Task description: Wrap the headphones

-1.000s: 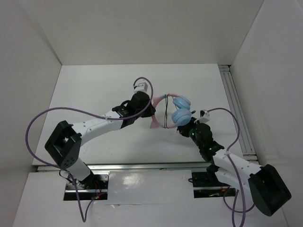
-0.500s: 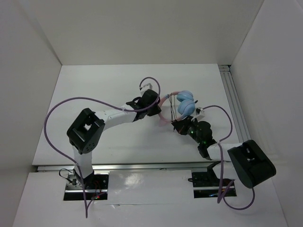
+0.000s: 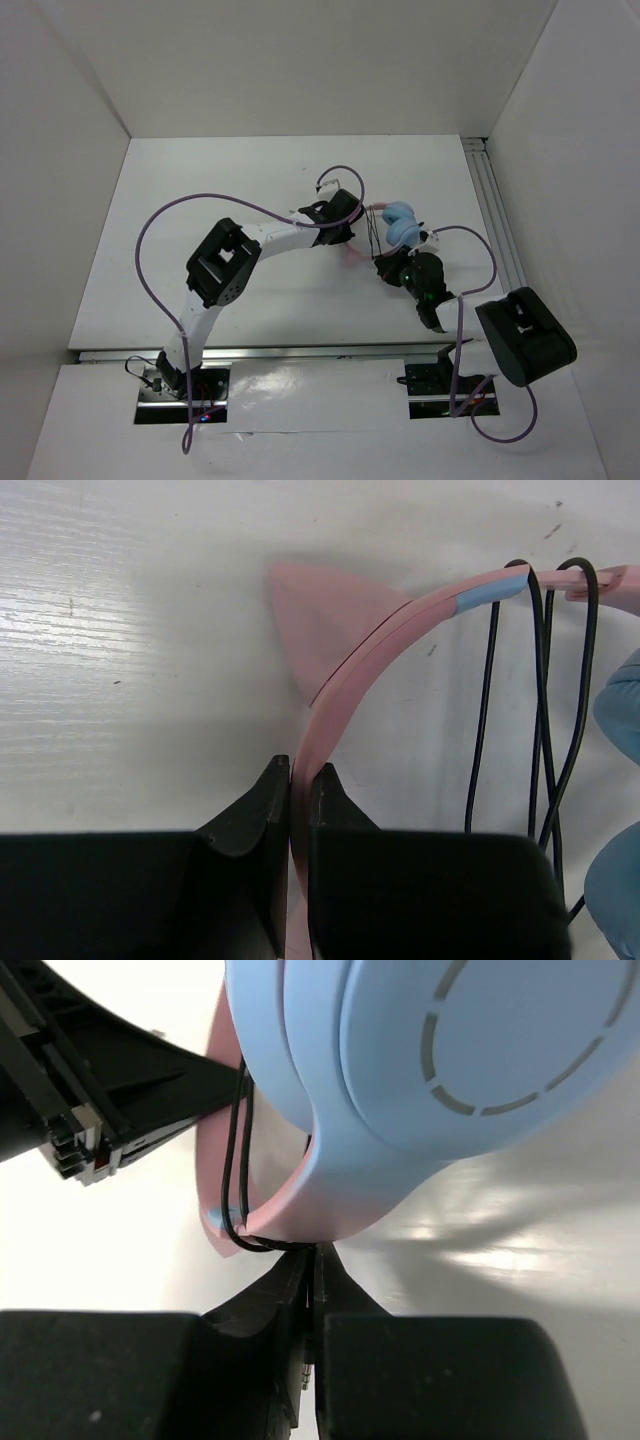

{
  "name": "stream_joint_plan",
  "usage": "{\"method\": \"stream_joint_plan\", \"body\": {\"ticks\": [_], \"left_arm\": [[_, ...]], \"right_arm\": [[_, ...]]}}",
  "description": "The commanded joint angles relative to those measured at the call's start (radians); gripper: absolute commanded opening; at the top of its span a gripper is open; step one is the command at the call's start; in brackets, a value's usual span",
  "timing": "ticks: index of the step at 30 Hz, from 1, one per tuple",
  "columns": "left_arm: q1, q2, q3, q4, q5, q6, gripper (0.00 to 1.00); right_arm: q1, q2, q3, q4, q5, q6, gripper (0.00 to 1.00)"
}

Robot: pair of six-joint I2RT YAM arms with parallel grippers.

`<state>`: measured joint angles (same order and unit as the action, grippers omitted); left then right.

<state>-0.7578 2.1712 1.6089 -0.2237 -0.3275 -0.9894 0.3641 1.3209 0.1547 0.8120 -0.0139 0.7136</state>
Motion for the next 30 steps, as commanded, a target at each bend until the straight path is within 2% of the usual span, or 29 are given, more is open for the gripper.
{"method": "stream_joint_plan", "body": {"ticks": [1, 3, 7, 8, 12, 14, 18, 19, 24, 26, 27, 30], "left_arm": [[0.012, 0.028, 0.068, 0.063, -0.136, 0.006, 0.0], [0.012, 0.056, 0.092, 0.053, -0.136, 0.006, 0.0], [0.012, 0.104, 0.137, 0.044, -0.136, 0.015, 0.0], [0.012, 0.113, 0.137, 0.035, -0.136, 0.015, 0.0], [0.003, 0.153, 0.215, 0.011, -0.136, 0.026, 0.0], [-0.006, 0.177, 0.244, -0.003, -0.136, 0.035, 0.0], [-0.006, 0.228, 0.34, -0.026, -0.102, 0.098, 0.0], [0.005, 0.243, 0.365, -0.04, -0.072, 0.109, 0.0], [0.025, 0.338, 0.493, -0.081, -0.033, 0.159, 0.0], [0.034, 0.378, 0.548, -0.082, -0.033, 0.172, 0.0], [0.044, 0.393, 0.568, -0.082, -0.033, 0.181, 0.0], [0.054, 0.464, 0.684, -0.111, -0.024, 0.181, 0.0]], "right_arm": [[0.016, 0.015, 0.035, -0.051, 0.042, 0.023, 0.09], [0.007, 0.044, 0.048, -0.06, 0.031, 0.009, 0.13], [-0.002, 0.099, 0.08, -0.06, -0.041, 0.009, 0.31], [-0.002, 0.109, 0.08, -0.06, -0.075, 0.009, 0.39], [-0.011, 0.127, 0.098, -0.111, -0.124, -0.014, 0.45], [0.013, 0.074, 0.089, -0.174, -0.115, -0.014, 0.53], [0.076, -0.119, 0.08, -0.37, 0.015, -0.014, 0.62], [0.096, -0.22, 0.08, -0.469, 0.052, -0.005, 0.67], [0.209, -0.536, 0.117, -0.778, 0.271, 0.053, 0.74], [0.22, -0.679, 0.146, -0.897, 0.313, 0.063, 0.77], [0.234, -0.718, 0.146, -0.931, 0.327, 0.072, 0.86], [0.243, -0.818, 0.174, -1.022, 0.373, 0.072, 0.89]]}}
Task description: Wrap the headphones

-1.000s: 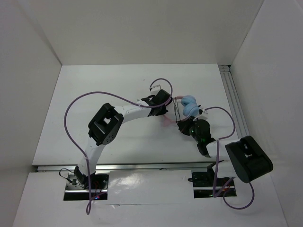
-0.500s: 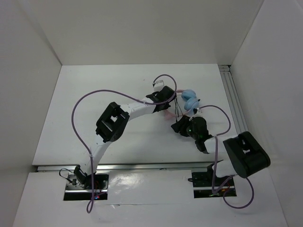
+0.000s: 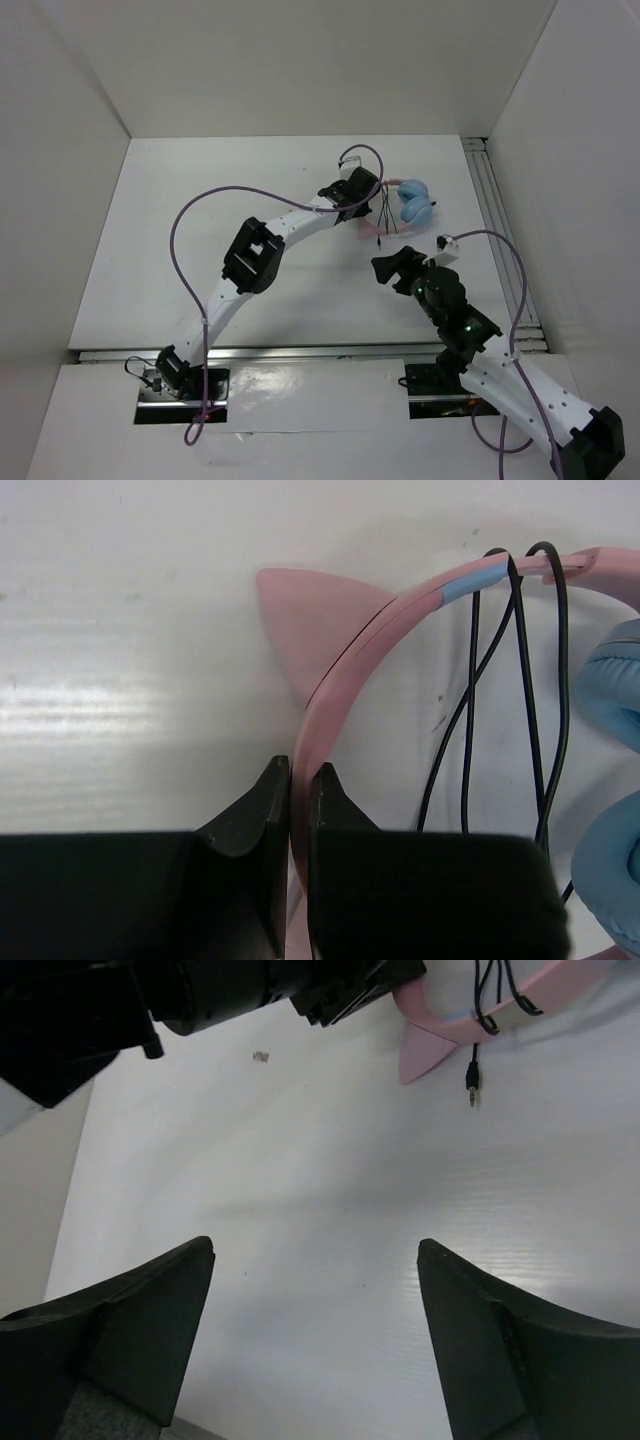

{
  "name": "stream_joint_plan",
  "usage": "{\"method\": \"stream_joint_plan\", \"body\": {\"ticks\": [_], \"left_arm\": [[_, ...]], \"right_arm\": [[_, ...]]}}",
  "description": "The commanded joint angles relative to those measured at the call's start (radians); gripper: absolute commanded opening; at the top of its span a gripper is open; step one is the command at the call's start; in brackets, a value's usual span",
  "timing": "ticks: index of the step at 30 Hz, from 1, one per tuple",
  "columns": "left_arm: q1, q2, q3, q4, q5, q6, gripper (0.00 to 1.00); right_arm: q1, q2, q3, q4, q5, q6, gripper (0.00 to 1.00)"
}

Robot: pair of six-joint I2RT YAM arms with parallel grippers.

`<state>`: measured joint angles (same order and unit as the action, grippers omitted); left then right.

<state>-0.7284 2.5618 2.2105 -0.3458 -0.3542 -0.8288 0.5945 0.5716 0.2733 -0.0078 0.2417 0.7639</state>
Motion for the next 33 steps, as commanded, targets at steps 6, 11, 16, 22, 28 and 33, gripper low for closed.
{"method": "stream_joint_plan", "body": {"ticks": [6, 11, 16, 22, 28, 33], "left_arm": [[0.044, 0.113, 0.169, 0.025, -0.109, 0.03, 0.0], [0.044, 0.139, 0.201, 0.093, -0.091, 0.053, 0.1], [0.053, 0.149, 0.201, 0.14, -0.042, 0.077, 0.29], [0.073, 0.106, 0.14, 0.163, 0.009, 0.099, 0.54], [0.083, -0.133, -0.122, 0.252, 0.038, 0.118, 1.0], [0.092, -0.38, -0.274, 0.258, 0.038, 0.141, 1.0]], "right_arm": [[0.013, -0.039, 0.115, -0.271, 0.137, 0.003, 1.0], [0.013, -0.038, 0.106, -0.238, 0.1, -0.015, 1.0], [0.013, -0.038, 0.106, -0.229, 0.08, -0.025, 1.0], [0.013, -0.049, 0.106, -0.228, 0.062, -0.043, 1.0], [0.013, -0.07, 0.128, -0.228, 0.024, -0.077, 1.0], [0.013, -0.01, 0.214, -0.227, 0.024, -0.201, 1.0]]}}
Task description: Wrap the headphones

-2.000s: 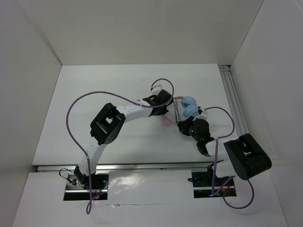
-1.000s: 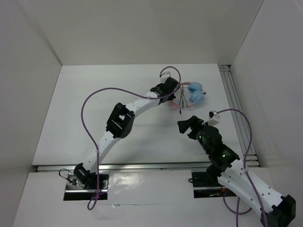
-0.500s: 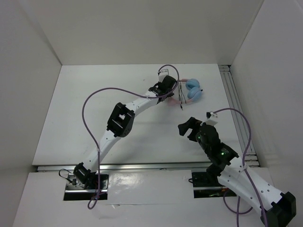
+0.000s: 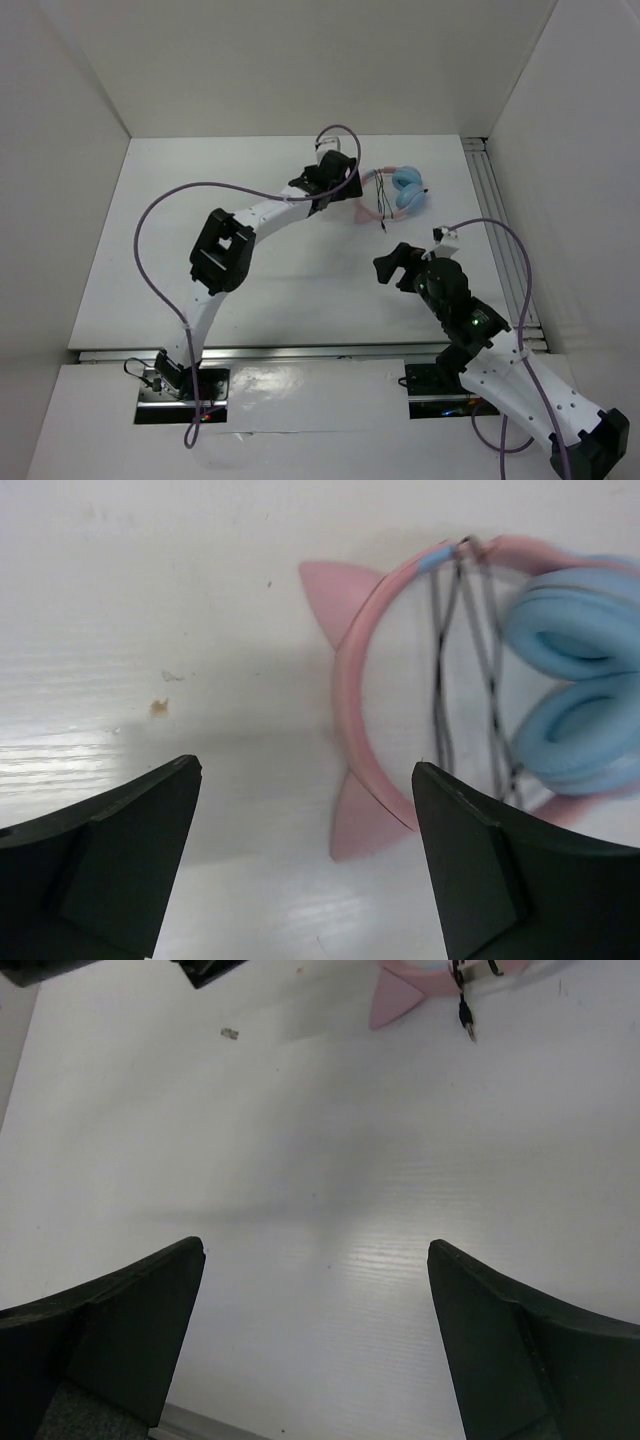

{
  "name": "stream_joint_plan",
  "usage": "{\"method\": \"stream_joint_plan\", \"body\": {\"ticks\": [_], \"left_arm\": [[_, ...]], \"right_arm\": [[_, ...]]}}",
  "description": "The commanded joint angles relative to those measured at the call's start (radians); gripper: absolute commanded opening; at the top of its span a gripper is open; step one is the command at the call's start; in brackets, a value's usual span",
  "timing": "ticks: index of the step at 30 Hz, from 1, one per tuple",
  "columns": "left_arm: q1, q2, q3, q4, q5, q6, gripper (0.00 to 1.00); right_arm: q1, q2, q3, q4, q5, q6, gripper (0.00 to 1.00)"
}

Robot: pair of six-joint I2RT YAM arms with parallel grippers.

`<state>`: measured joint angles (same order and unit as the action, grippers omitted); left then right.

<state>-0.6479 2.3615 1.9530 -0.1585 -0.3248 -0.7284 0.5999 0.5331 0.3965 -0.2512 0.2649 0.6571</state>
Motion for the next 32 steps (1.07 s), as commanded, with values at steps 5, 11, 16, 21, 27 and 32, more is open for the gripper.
{"method": "stream_joint_plan", "body": {"ticks": [5, 11, 16, 21, 27, 32], "left_arm": [[0.021, -0.466, -0.109, -0.083, -0.022, 0.11, 1.0], [0.063, -1.017, -0.576, -0.225, -0.051, 0.144, 1.0], [0.054, -1.531, -0.787, -0.438, -0.092, 0.153, 1.0], [0.054, -1.863, -0.714, -0.738, -0.092, 0.173, 1.0], [0.054, -1.973, -0.602, -1.006, -0.092, 0.173, 1.0], [0.054, -2.019, -0.614, -1.056, -0.114, 0.193, 1.0]], "right_arm": [[0.008, 0.108, 0.289, -0.091, -0.001, -0.192, 1.0], [0.008, 0.142, 0.508, -0.31, 0.028, -0.252, 1.0], [0.008, 0.194, 0.746, -0.516, 0.019, -0.303, 1.0], [0.008, 0.16, 0.817, -0.585, -0.013, -0.315, 1.0], [0.008, 0.122, 0.82, -0.635, 0.008, -0.295, 1.0], [0.008, 0.079, 0.788, -0.645, 0.077, -0.272, 1.0]]}}
